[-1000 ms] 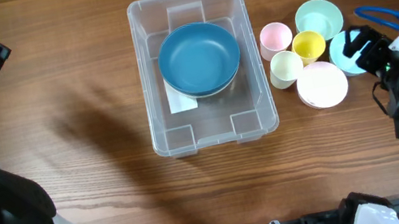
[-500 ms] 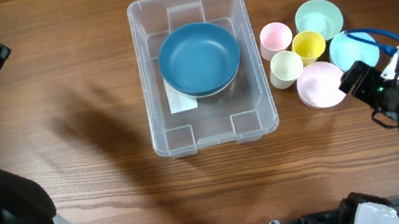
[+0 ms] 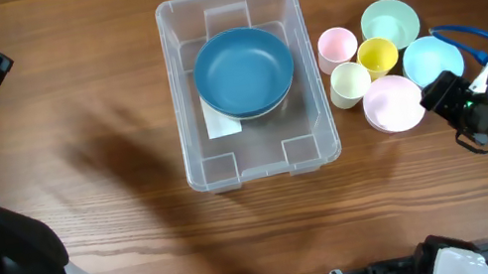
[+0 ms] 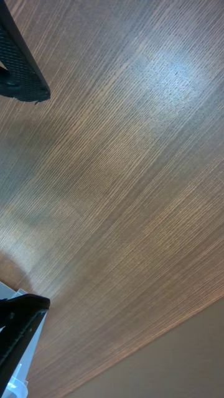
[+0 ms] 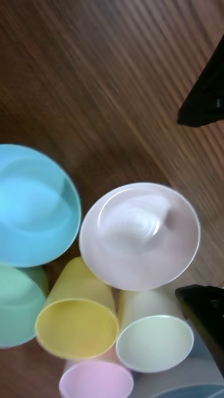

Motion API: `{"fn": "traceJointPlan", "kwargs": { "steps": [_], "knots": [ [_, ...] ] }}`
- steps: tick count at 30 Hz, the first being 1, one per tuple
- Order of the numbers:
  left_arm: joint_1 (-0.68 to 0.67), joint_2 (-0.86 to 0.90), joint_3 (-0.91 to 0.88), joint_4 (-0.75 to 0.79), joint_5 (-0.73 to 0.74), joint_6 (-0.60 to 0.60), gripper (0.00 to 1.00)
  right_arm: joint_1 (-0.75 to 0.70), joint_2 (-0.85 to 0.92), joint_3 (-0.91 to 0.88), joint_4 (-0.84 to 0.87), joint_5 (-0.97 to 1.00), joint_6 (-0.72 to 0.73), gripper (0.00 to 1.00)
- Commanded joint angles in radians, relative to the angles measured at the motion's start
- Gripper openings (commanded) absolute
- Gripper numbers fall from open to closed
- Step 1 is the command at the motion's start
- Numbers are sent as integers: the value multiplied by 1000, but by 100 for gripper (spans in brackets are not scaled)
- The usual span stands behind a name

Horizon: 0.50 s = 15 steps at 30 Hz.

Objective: Pack container
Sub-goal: 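Reach the right gripper to the pink bowl rim and grasp it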

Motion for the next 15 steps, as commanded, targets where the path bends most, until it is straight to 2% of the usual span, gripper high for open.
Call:
{"fn": "traceJointPlan", "kwargs": {
  "steps": [1,6,15],
  "knots": [
    [2,-28,21,2,-2,-9,100,25,35,83,-54,99,9,84],
    [2,-28,21,2,-2,-9,100,31,112,159,-132,118,4,80],
    [2,-28,21,2,-2,-9,100,87,253,160,-113,72,-30,76]
  ]
}}
